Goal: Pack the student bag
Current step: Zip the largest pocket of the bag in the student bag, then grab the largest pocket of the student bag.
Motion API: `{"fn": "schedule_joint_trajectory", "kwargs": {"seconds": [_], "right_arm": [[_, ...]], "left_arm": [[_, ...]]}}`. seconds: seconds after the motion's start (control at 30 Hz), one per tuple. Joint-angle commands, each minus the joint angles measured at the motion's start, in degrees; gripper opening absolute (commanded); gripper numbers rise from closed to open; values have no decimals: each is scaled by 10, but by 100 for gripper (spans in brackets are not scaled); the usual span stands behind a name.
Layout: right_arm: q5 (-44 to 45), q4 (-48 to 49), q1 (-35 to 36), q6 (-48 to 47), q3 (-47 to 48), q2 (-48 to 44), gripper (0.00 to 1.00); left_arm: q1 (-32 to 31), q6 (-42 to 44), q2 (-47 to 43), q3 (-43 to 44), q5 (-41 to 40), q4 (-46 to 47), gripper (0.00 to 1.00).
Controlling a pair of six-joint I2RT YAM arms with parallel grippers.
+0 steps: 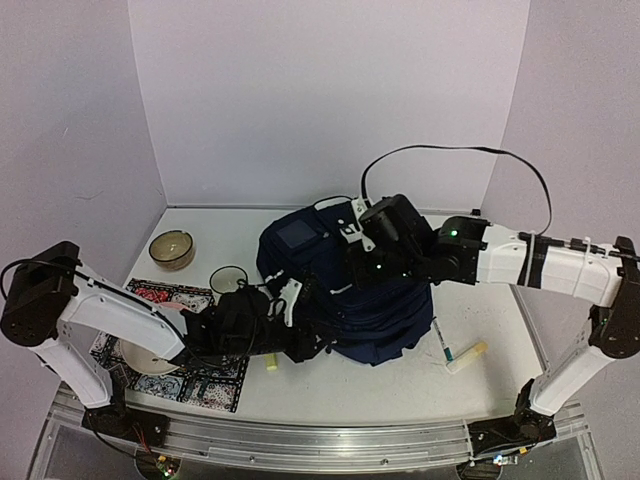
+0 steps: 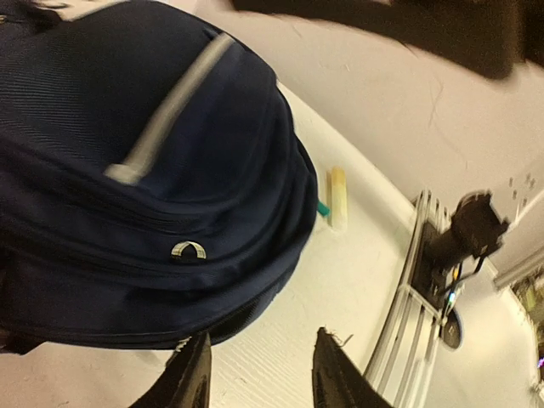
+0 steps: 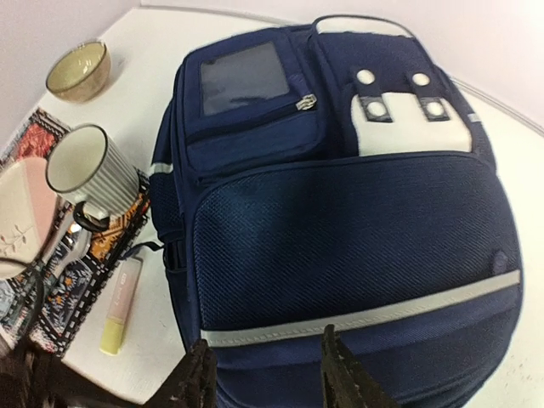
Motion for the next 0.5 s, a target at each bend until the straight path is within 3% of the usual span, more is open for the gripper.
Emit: {"fn": "schedule_joint_trajectory", "kwargs": {"seconds": [0.0,0.23,0.47], "right_arm": [[22,-28,28,47,-26,-44,45],[51,-59,108,142,-46,-46,47],[62,-109,163,245,-12,33,46]], "left_arm": [[29,-62,-53,-30,-15,26,46],[67,-166,-63,-31,-1,-25,57],[93,-238,-45,-14,11,-84,60]]}}
